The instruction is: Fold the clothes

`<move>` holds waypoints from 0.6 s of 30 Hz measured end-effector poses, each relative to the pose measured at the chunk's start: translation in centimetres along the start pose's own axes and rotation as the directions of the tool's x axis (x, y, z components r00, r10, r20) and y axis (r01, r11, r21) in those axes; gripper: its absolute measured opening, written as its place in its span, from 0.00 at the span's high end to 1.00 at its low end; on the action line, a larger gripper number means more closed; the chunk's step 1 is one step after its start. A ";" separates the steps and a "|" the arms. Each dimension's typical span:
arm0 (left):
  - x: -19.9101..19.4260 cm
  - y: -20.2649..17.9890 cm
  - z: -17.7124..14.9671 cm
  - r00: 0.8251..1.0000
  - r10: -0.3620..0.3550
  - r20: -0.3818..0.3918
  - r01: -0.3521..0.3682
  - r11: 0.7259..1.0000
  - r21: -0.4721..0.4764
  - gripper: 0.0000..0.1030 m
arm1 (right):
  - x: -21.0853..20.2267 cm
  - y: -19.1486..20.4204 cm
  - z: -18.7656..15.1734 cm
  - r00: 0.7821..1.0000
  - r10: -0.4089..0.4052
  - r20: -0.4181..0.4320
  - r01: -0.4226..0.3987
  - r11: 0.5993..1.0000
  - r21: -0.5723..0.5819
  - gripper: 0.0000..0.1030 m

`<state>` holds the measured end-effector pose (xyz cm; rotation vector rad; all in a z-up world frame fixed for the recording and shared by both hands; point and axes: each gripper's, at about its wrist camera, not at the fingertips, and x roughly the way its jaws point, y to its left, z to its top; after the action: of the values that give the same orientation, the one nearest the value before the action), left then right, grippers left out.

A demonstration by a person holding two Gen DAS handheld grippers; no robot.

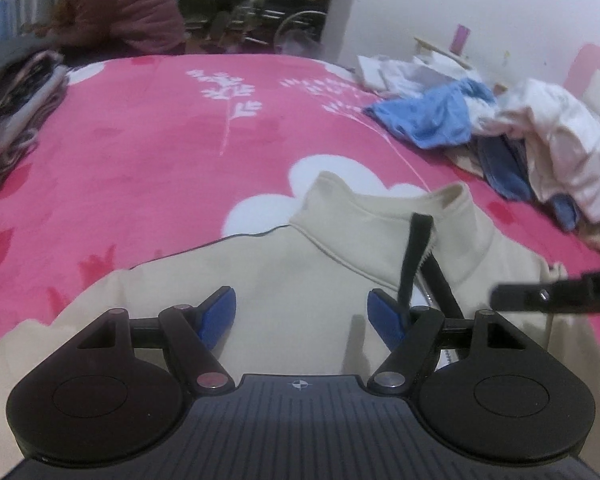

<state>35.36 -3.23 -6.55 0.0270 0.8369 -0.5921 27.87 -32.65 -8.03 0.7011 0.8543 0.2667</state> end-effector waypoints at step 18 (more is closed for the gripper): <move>-15.2 3.8 -7.9 0.996 0.083 0.018 -0.080 0.985 -0.150 0.27 | -1.3 6.6 -4.7 0.993 0.030 -0.111 -0.042 0.993 -0.113 0.93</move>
<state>23.92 9.28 -1.95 -0.0822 0.8503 -0.4506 23.86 -26.20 -5.03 0.5991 0.9237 0.3865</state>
